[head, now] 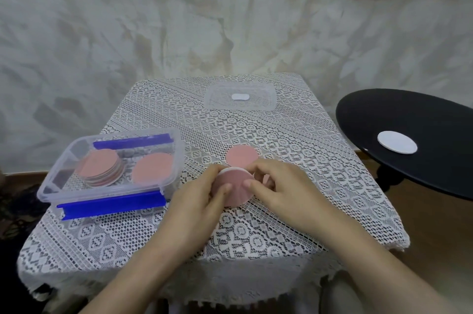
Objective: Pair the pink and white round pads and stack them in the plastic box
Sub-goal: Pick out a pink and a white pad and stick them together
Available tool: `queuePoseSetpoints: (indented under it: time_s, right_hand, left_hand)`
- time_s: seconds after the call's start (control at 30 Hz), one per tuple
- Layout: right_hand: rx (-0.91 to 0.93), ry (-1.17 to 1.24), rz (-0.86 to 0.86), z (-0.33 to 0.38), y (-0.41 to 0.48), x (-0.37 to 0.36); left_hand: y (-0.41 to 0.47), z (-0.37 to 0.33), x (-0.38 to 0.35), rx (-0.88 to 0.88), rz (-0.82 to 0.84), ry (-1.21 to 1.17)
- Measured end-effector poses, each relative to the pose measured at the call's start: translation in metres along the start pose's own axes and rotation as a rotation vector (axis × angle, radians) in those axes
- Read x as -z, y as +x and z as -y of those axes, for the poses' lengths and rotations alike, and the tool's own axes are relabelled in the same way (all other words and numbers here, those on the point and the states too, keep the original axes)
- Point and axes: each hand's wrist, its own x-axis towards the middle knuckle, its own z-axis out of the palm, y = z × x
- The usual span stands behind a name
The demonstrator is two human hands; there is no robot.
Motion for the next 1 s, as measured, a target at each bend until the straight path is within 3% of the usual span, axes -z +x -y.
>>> queuePoseSetpoints:
  time_s: [0.4, 0.53, 1.0]
  right_hand:
    - [0.064, -0.024, -0.005, 0.0056, 0.0002, -0.0055]
    - [0.07, -0.151, 0.066, 0.0085, -0.0018, -0.007]
    - [0.089, -0.221, 0.039, 0.009, -0.0039, -0.0063]
  left_hand:
    - [0.0002, 0.0032, 0.0041, -0.031, -0.055, 0.111]
    - [-0.001, 0.0029, 0.0024, 0.009, -0.023, 0.142]
    - [0.0, 0.0007, 0.0026, -0.005, 0.019, 0.156]
